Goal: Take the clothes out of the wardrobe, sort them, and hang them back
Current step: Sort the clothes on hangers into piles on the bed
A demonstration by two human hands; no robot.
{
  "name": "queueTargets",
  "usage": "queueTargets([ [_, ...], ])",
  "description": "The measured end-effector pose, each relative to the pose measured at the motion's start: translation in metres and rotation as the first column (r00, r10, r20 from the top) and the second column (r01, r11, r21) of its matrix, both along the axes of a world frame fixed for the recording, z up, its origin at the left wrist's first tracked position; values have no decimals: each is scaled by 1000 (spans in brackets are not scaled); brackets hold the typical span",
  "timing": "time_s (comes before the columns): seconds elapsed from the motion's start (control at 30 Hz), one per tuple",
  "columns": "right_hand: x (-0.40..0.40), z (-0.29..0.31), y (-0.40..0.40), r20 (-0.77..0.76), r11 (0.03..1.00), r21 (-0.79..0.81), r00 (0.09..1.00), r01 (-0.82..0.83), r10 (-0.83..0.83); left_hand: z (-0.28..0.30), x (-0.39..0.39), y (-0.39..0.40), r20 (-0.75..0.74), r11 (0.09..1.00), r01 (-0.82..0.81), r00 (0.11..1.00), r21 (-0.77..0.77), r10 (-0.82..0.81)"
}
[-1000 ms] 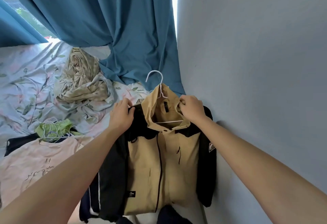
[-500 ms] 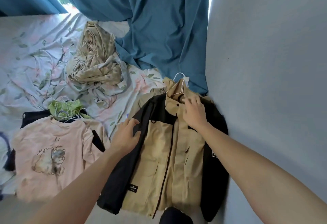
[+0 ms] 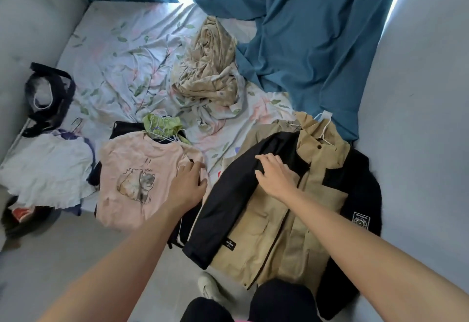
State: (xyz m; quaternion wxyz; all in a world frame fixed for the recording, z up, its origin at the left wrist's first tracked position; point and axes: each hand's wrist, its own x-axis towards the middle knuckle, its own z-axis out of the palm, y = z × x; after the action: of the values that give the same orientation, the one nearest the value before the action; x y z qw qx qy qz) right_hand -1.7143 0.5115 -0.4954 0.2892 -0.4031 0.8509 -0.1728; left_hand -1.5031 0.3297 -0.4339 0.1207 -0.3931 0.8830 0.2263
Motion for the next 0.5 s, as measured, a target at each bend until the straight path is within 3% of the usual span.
queueTargets([
  [0.2,75,16,-68,10,991,-3,991,-131,131,5,90,-43,31,995,-97,995,-28,98],
  [0.5,170,-8,-173,67,993,56,993,-105,101,-36,205,-149,19,981,-194,981,25,193],
])
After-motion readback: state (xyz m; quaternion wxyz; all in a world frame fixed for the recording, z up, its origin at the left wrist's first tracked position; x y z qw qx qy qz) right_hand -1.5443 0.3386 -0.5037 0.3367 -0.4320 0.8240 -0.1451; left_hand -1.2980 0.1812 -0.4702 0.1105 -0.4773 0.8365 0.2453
